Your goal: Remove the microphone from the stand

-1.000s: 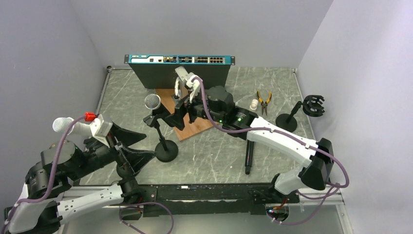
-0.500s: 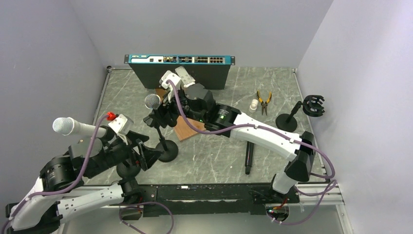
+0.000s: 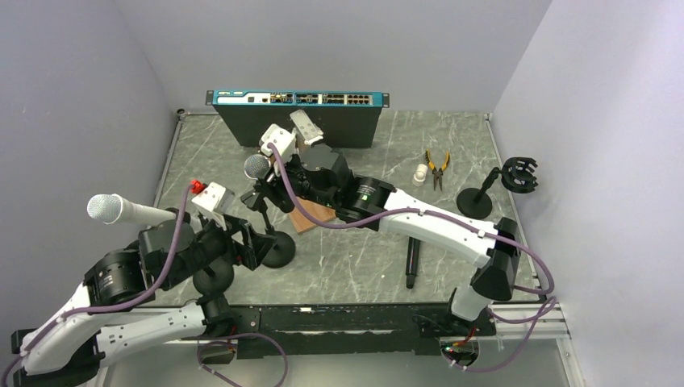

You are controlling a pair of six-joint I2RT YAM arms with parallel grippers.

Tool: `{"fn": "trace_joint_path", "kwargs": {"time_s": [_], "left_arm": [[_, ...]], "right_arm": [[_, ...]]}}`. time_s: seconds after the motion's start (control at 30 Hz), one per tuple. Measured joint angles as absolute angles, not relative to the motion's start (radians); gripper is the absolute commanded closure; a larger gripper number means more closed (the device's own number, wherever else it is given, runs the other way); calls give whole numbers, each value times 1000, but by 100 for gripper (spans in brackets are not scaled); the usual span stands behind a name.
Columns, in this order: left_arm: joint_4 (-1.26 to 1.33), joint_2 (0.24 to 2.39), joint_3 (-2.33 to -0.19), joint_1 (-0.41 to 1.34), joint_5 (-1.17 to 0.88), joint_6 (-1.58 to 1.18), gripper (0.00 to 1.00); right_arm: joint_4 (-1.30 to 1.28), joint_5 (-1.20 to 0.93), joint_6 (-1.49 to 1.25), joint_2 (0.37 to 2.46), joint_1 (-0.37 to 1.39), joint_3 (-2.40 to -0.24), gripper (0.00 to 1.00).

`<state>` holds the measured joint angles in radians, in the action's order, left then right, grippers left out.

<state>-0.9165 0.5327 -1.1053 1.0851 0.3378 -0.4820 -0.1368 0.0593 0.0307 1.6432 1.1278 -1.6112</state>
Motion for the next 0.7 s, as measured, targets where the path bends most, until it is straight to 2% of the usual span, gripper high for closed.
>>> {"fn": "trace_joint_path", "kwargs": {"time_s": [0.13, 0.37, 0.53, 0.7], "left_arm": [[-884, 567, -1105, 1085, 371, -462, 7], [-787, 646, -1092, 1075, 390, -420, 3], [-707, 667, -1052, 1010, 369, -355, 12], [-626, 685, -1013, 868, 262, -281, 17]], "right_arm": [[-181, 51, 42, 1601, 1126, -1594, 100], [-263, 32, 52, 1524, 1099, -1551, 100], [-268, -16, 43, 1485, 1068, -1513, 100], [-260, -54, 33, 1469, 1046, -1491, 100]]}}
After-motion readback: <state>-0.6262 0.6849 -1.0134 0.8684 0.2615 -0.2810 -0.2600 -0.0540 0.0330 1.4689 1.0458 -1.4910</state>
